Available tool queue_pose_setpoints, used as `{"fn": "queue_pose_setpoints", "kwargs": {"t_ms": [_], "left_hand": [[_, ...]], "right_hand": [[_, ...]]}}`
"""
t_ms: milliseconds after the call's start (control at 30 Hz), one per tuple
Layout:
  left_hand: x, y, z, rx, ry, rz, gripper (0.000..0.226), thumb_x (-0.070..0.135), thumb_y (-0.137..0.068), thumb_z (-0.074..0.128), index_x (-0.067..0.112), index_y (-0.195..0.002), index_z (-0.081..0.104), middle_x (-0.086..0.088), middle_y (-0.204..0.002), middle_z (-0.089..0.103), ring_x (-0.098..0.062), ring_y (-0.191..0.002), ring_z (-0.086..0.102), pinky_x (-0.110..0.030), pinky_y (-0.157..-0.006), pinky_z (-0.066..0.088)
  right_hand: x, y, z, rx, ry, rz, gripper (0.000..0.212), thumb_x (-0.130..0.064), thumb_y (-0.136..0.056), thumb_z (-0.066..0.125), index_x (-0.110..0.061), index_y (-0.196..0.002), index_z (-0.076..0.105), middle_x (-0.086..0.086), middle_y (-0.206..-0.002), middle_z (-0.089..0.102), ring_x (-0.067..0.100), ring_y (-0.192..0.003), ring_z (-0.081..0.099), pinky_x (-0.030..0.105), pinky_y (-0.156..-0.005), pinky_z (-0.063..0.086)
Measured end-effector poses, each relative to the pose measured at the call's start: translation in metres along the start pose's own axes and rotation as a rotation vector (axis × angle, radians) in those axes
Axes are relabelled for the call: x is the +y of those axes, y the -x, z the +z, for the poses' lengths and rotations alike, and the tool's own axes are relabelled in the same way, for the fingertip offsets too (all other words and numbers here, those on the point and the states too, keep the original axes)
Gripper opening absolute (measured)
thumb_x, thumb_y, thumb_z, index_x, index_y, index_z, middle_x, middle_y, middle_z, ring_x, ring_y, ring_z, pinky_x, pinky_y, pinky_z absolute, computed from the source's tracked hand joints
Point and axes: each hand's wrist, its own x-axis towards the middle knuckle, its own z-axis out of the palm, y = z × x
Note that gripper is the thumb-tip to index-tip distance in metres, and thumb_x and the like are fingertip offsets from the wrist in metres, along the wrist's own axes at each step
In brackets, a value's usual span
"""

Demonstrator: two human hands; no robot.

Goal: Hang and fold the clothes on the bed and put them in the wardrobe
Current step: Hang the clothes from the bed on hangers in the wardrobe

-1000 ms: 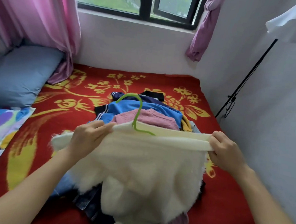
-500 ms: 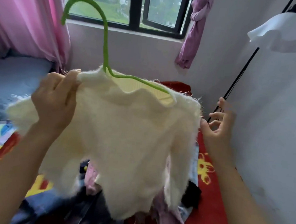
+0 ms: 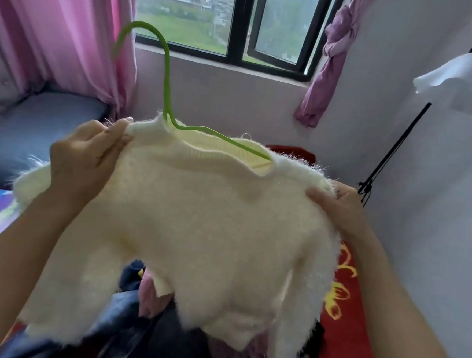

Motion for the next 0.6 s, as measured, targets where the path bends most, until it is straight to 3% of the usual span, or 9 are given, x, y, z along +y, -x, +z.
{"fn": "queue_pose_setpoints", "kwargs": {"t_ms": [100,167,233,300,400,433,500,600], "left_hand": [[-0.008,0.01,-0.003,0.048,-0.025,0.116,0.024,0.015,-0.095,0.055,0.0,-0.108,0.068,-0.02,-0.067,0.059,-0.035,-0.058,0.058,-0.039,-0.047,0.045],[-0.005,0.013,-0.002,0.053,0.022,0.204,0.023,0.014,-0.094,0.056,-0.001,-0.107,0.067,-0.018,-0.064,0.058,-0.023,-0.062,0.051,-0.034,-0.052,0.041],[0.005,0.014,0.0,-0.002,0.113,0.224,0.026,0.015,-0.095,0.054,-0.004,-0.108,0.065,-0.018,-0.064,0.057,-0.019,-0.063,0.047,-0.029,-0.057,0.038],[0.019,0.014,0.001,-0.077,0.183,0.172,0.033,0.02,-0.095,0.051,-0.006,-0.108,0.065,-0.016,-0.064,0.055,-0.024,-0.058,0.051,-0.03,-0.058,0.038],[0.028,0.011,-0.001,-0.154,0.232,0.066,0.034,0.021,-0.091,0.055,-0.007,-0.106,0.066,-0.015,-0.062,0.053,-0.027,-0.053,0.051,-0.03,-0.056,0.038],[0.029,0.009,-0.003,-0.175,0.248,0.031,0.031,0.018,-0.089,0.059,-0.008,-0.104,0.067,-0.013,-0.061,0.052,-0.026,-0.053,0.05,-0.026,-0.056,0.037],[0.032,0.005,-0.003,-0.232,0.309,-0.072,0.025,0.011,-0.084,0.065,-0.007,-0.101,0.069,0.001,-0.062,0.052,-0.007,-0.059,0.05,-0.014,-0.058,0.034],[0.026,-0.003,-0.003,-0.396,0.417,-0.268,0.021,0.008,-0.082,0.068,0.002,-0.102,0.071,0.013,-0.068,0.058,0.011,-0.063,0.05,-0.005,-0.06,0.033]], "right_hand": [[-0.012,-0.003,0.003,0.024,0.095,-0.13,0.017,-0.015,-0.076,0.074,-0.021,-0.064,0.063,-0.014,-0.053,0.061,-0.004,-0.046,0.052,0.011,-0.044,0.042],[-0.019,-0.003,0.008,0.026,0.138,-0.174,0.011,-0.015,-0.077,0.073,-0.011,-0.069,0.067,-0.008,-0.052,0.06,-0.003,-0.047,0.049,0.011,-0.044,0.04],[-0.023,-0.003,0.017,-0.006,0.239,-0.223,0.017,-0.013,-0.08,0.071,0.004,-0.08,0.068,0.013,-0.062,0.063,0.007,-0.057,0.051,0.022,-0.049,0.043],[-0.026,-0.002,0.027,-0.115,0.341,-0.248,0.018,-0.016,-0.085,0.067,0.002,-0.083,0.067,0.025,-0.075,0.063,0.019,-0.063,0.051,0.036,-0.056,0.044],[-0.022,0.001,0.031,-0.192,0.394,-0.266,0.016,-0.03,-0.088,0.059,-0.036,-0.075,0.065,0.011,-0.072,0.064,0.023,-0.066,0.056,0.039,-0.063,0.047],[-0.019,0.001,0.029,-0.203,0.421,-0.248,0.015,-0.034,-0.087,0.059,-0.041,-0.074,0.063,0.007,-0.072,0.065,0.024,-0.066,0.058,0.039,-0.065,0.048],[-0.013,0.001,0.025,-0.248,0.468,-0.166,0.014,-0.041,-0.08,0.063,-0.033,-0.068,0.061,0.0,-0.064,0.063,0.02,-0.057,0.056,0.033,-0.059,0.047],[-0.006,0.0,0.017,-0.285,0.429,-0.087,0.044,-0.048,-0.07,0.063,-0.011,-0.05,0.049,-0.011,-0.043,0.045,0.005,-0.04,0.038,0.015,-0.043,0.03]]}}
